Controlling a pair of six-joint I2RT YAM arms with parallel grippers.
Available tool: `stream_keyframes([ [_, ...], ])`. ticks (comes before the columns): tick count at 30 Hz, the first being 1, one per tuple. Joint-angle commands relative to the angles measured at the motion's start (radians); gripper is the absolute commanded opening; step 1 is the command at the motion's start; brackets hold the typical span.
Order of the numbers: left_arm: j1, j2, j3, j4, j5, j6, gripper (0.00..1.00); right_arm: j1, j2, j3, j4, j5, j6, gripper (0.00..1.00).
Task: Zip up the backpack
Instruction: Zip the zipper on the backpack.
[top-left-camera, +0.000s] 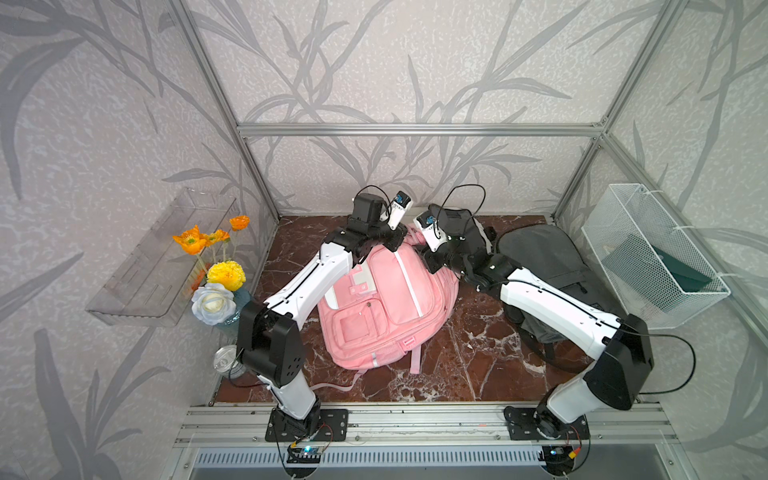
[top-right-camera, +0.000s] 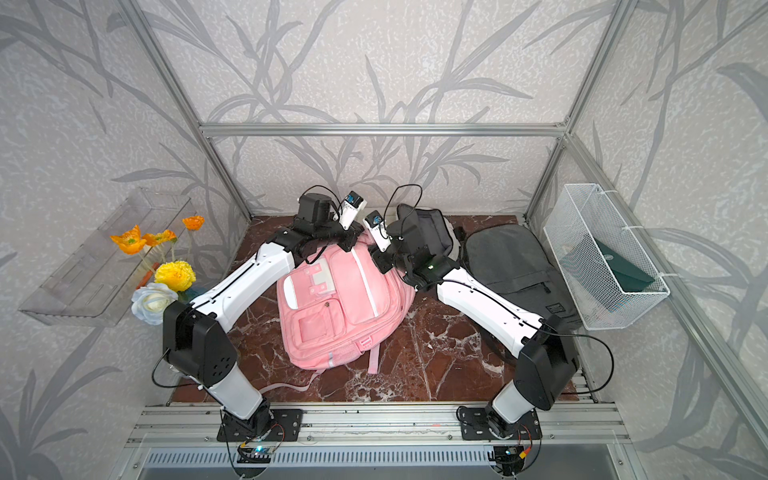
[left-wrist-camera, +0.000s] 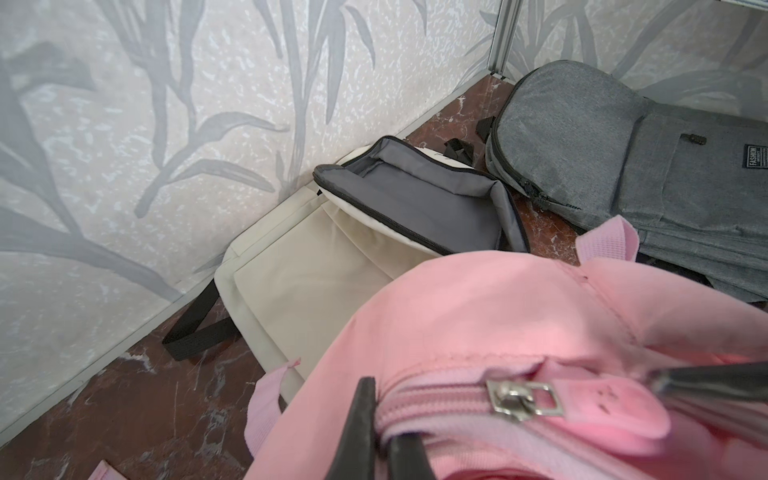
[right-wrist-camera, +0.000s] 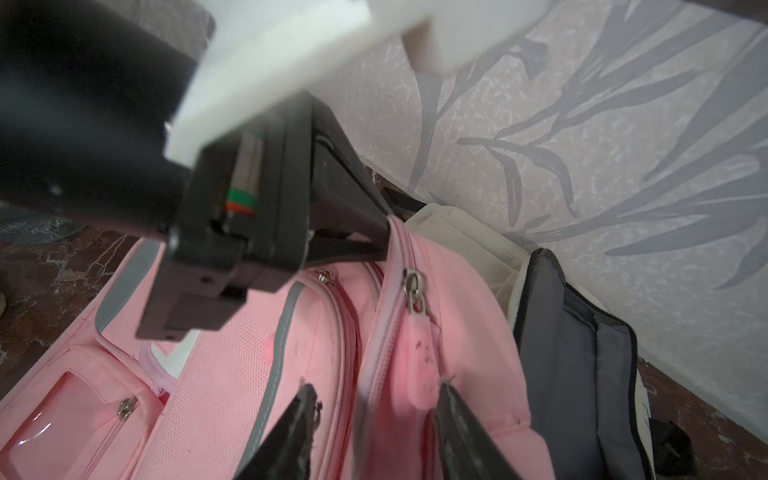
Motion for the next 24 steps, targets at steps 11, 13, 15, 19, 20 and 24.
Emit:
stream_keyframes([
  [11,-0.031,-0.113,0.019,0.05,0.038,-0.05,0.0,0.022,0.056,0.059,0.023,0.181,0.048,0.3],
  [13,-0.037,-0.129,0.002,0.059,0.057,-0.05,0.0,0.015,0.078,0.092,0.007,0.175,0.056,0.26],
  [15,-0.038,-0.143,-0.012,0.067,0.066,-0.051,0.0,0.013,0.097,0.118,-0.008,0.157,0.054,0.19],
  [19,-0.04,-0.15,-0.028,0.085,0.009,-0.047,0.0,0.013,0.098,0.15,-0.064,0.053,0.073,0.04],
  [20,-0.039,-0.148,-0.027,0.087,-0.021,-0.041,0.0,0.014,0.085,0.145,-0.072,0.014,0.088,0.02],
  [24,-0.039,-0.129,-0.027,0.113,-0.148,-0.019,0.0,-0.002,0.008,0.107,-0.072,-0.194,0.18,0.0],
])
